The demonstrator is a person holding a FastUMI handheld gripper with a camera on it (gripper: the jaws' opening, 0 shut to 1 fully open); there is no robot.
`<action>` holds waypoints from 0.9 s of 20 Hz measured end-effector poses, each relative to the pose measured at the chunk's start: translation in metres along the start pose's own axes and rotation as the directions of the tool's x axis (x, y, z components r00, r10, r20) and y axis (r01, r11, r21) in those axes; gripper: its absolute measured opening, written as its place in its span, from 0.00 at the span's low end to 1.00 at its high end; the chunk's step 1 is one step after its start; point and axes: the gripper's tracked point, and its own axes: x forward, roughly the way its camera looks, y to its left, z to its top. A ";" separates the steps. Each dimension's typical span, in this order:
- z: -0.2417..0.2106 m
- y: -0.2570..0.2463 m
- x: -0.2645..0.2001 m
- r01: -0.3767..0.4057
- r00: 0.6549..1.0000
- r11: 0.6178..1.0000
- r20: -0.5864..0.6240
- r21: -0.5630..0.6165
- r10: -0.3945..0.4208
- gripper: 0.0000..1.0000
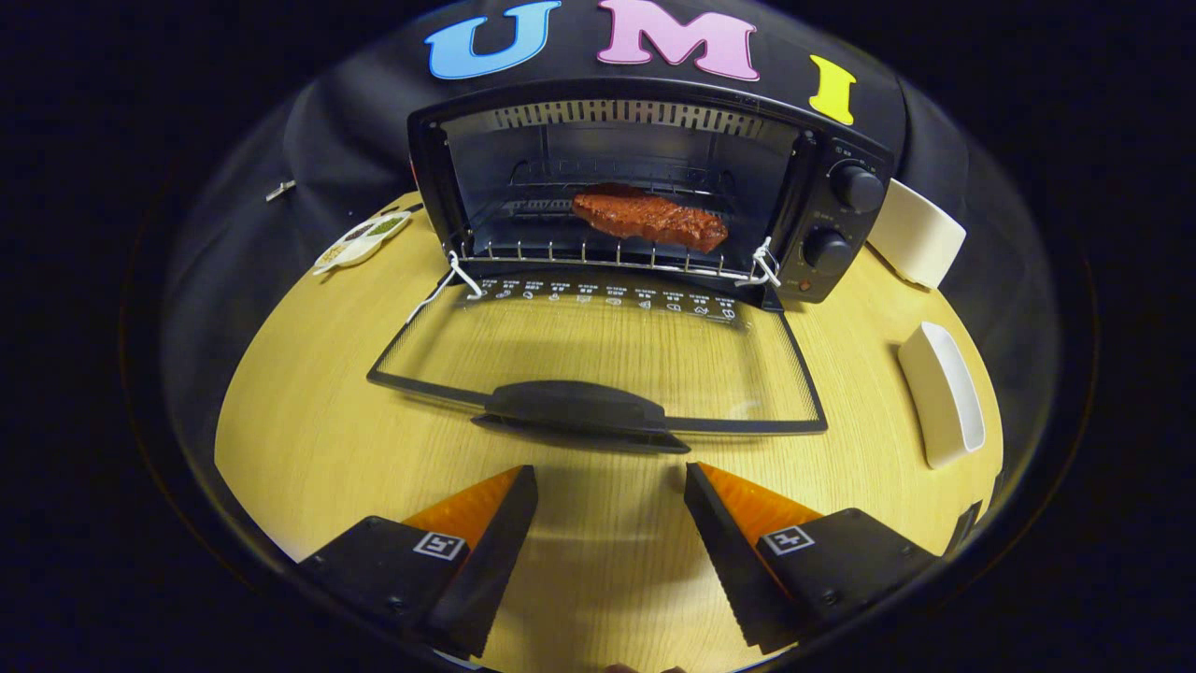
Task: Open the toaster oven, put the food inside, and close the toaster oven door.
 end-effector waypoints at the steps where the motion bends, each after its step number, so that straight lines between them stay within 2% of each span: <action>1: 0.006 -0.002 0.002 0.002 1.000 1.000 0.012 0.008 -0.002 0.99; 3: 0.006 0.000 0.004 -0.010 1.000 1.000 -0.007 0.015 0.010 0.98; 8: 0.027 0.003 -0.010 -0.030 0.996 0.998 0.078 -0.059 0.034 0.98; 14: 0.078 0.004 -0.046 -0.070 0.970 0.989 0.221 -0.128 0.097 0.99; 18: 0.122 0.002 -0.054 -0.088 0.955 0.990 0.274 -0.113 0.116 0.99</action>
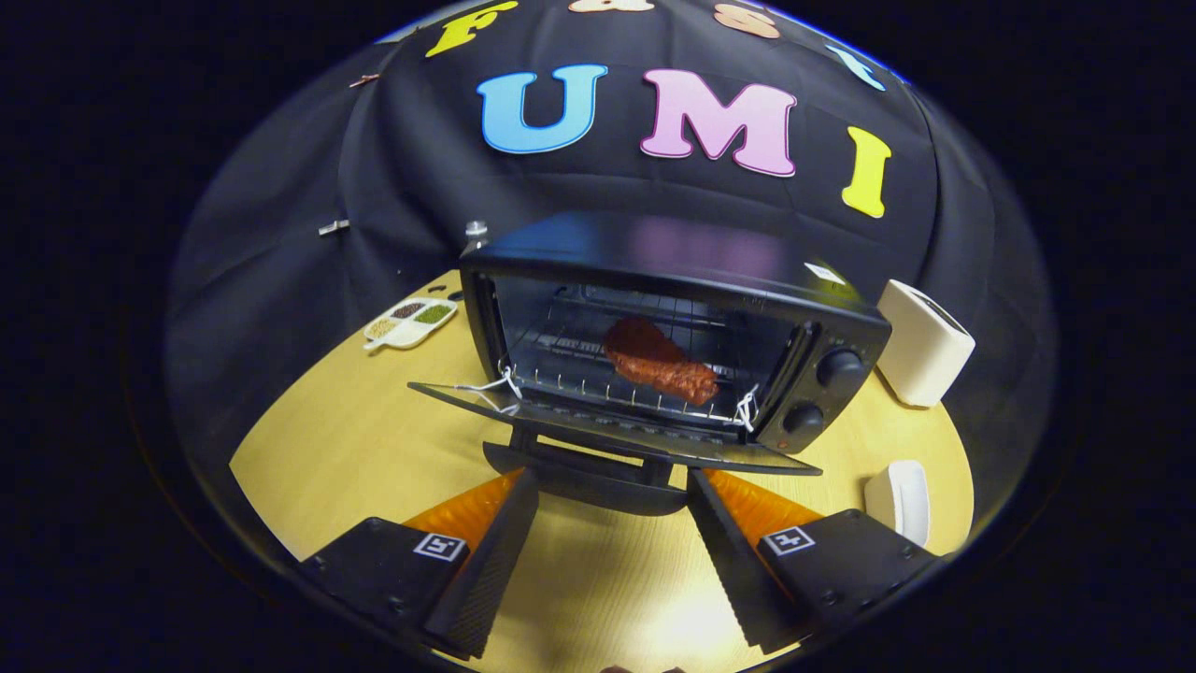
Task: Open the toaster oven, put the food inside, and close the toaster oven door.
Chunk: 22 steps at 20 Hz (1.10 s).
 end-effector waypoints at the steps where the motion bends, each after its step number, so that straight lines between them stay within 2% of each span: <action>1: 0.010 -0.003 0.003 -0.004 1.000 1.000 0.018 0.002 0.004 0.99; 6: 0.061 -0.016 0.016 0.031 0.995 0.999 0.098 -0.017 -0.030 1.00; 10: 0.093 -0.008 -0.001 0.001 0.985 1.000 0.171 -0.009 0.001 1.00; 14: 0.112 -0.014 -0.044 -0.008 0.972 0.999 0.233 0.032 0.000 0.99; 17: 0.138 -0.036 -0.080 0.032 0.951 0.999 0.307 0.041 -0.043 0.98; 19: 0.156 -0.055 -0.109 0.071 0.930 0.996 0.357 0.058 -0.087 0.99; 22: 0.183 -0.080 -0.156 0.134 0.881 0.987 0.446 0.088 -0.159 0.99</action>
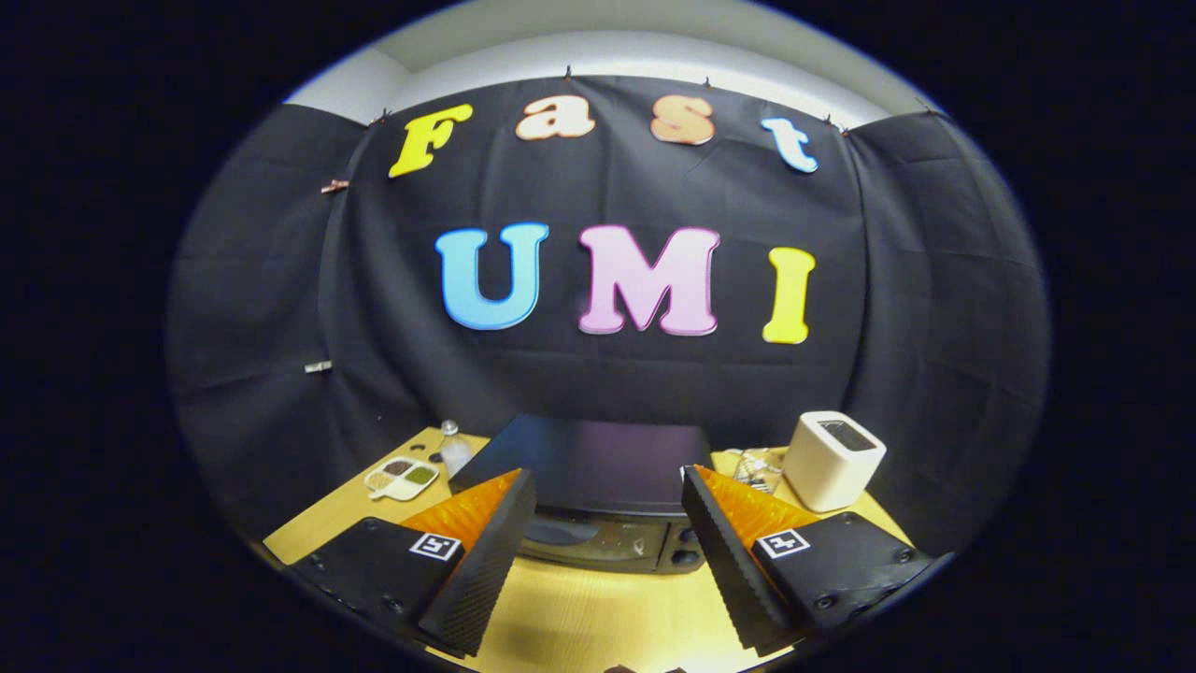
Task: Open the toaster oven, put the food inside, and close the toaster oven door.
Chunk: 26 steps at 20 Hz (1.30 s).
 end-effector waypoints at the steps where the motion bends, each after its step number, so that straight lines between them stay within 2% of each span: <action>1: 0.012 -0.010 -0.009 0.027 0.999 1.000 0.033 -0.007 -0.027 0.98; 4: 0.031 -0.024 -0.040 0.082 0.993 0.996 0.080 -0.016 -0.081 0.98; 9: 0.053 -0.016 -0.078 0.116 0.982 0.993 0.151 0.002 -0.115 0.98; 12: 0.055 -0.003 -0.085 0.103 0.979 0.995 0.179 -0.009 -0.099 0.98; 18: 0.050 0.021 -0.079 0.047 0.986 0.998 0.160 0.037 -0.052 0.98; 22: 0.049 0.031 -0.072 0.012 0.988 1.000 0.152 0.028 -0.017 0.98; 26: 0.047 0.032 -0.065 -0.001 0.990 0.999 0.139 0.043 -0.005 0.98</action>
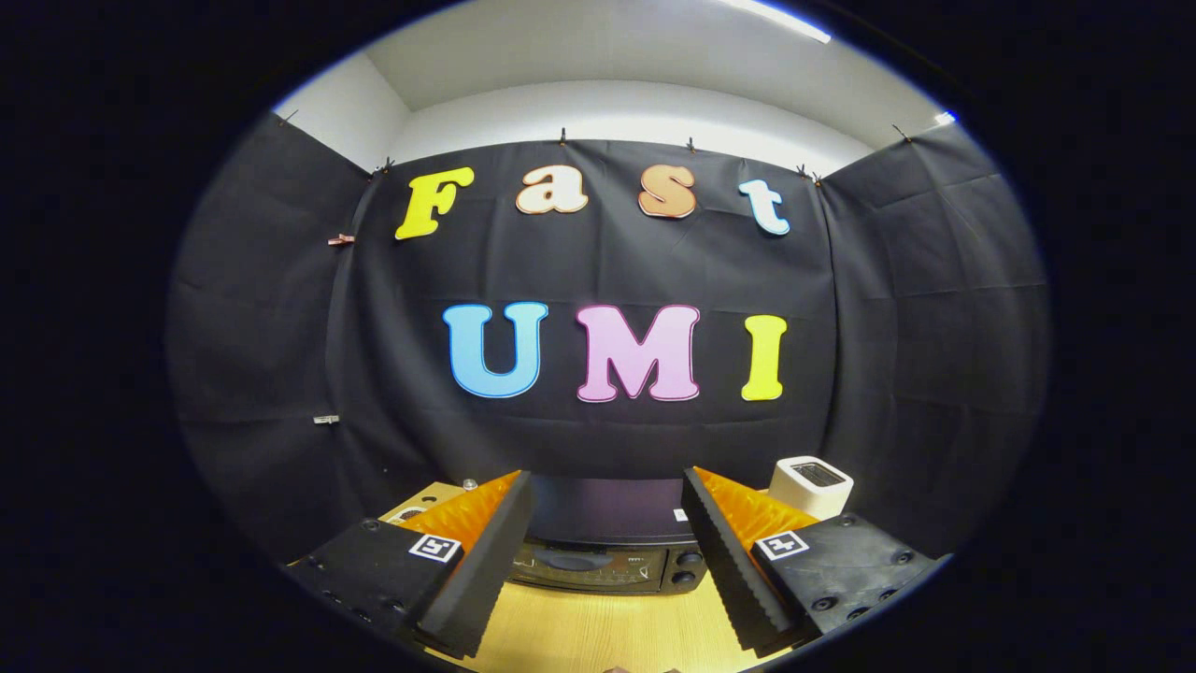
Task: Open the toaster oven, put the food inside, and close the toaster oven door.
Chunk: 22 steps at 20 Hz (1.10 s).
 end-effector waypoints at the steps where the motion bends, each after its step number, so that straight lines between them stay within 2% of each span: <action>1: -0.001 0.000 0.001 0.000 1.000 1.000 -0.004 0.005 0.000 0.98; 22: -0.013 0.011 0.013 -0.011 0.999 1.000 -0.051 0.027 0.013 0.98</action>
